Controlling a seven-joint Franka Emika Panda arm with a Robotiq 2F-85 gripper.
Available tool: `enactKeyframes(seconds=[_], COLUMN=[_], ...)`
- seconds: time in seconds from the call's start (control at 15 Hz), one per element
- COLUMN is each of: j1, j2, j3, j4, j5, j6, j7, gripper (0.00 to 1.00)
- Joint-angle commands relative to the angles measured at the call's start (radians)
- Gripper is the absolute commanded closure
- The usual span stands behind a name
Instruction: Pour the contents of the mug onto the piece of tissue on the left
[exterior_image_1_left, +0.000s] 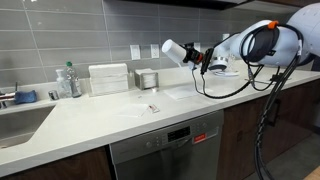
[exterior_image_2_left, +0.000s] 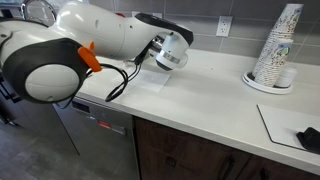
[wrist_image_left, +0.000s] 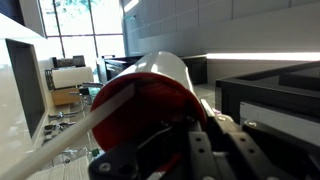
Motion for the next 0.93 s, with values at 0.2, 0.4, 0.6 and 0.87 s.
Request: enactKeyframes(seconds=[0.2, 0.4, 0.6, 0.87], j1=[0.018, 0.011, -0.025, -0.026], j2=[0.025, 0.027, 0.052, 0.065], j3=[-0.05, -0.035, 0.063, 0.081], j4=[0.09, 0.097, 0.087, 0.092], j5=[-0.007, 0.014, 0.106, 0.14], j6=[0.029, 0.029, -0.035, -0.036], j7=[0.033, 0.046, 0.115, 0.169], gripper=[0.98, 0.98, 0.98, 0.98])
